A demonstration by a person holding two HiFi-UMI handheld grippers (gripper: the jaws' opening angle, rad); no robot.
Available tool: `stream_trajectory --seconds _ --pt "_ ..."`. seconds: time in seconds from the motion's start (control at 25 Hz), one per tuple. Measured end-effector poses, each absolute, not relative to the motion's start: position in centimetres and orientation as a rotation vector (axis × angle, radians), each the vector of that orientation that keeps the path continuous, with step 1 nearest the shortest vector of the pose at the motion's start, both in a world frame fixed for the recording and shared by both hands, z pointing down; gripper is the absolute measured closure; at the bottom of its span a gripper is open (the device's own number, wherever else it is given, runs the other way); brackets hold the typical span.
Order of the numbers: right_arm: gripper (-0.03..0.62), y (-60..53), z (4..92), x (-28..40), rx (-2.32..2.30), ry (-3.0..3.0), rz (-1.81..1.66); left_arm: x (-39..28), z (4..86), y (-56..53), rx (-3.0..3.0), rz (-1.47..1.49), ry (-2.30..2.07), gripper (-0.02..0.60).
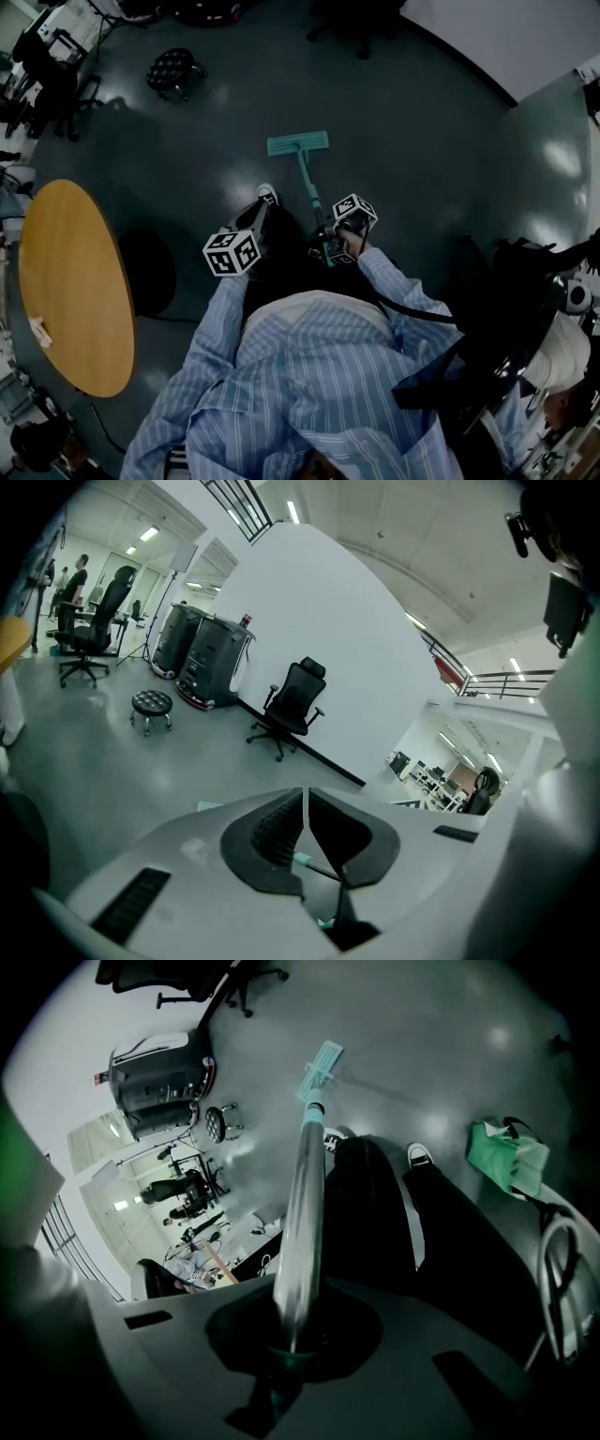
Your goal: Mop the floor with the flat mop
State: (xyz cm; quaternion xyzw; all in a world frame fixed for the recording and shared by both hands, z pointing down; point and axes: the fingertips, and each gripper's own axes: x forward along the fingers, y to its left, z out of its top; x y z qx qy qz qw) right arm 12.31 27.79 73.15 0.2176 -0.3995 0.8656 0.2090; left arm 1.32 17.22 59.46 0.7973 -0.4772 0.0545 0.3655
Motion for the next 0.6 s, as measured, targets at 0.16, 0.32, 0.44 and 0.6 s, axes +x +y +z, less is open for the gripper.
stream_trajectory --seconds 0.16,0.32,0.44,0.6 --pt "0.579 29.9 72.4 13.5 0.603 -1.098 2.422 3.2 59.7 19.3 2.05 0.162 -1.197 0.558" --pt "0.579 30.9 72.1 13.5 0.604 -1.098 2.448 3.3 59.6 20.1 2.053 0.166 -1.181 0.558" --pt "0.579 31.4 72.0 12.6 0.618 -1.095 2.472 2.2 59.8 20.1 2.055 0.177 -1.163 0.558" --pt "0.579 31.7 72.0 10.9 0.638 -1.089 2.495 0.6 59.7 19.7 2.075 0.204 -1.126 0.558"
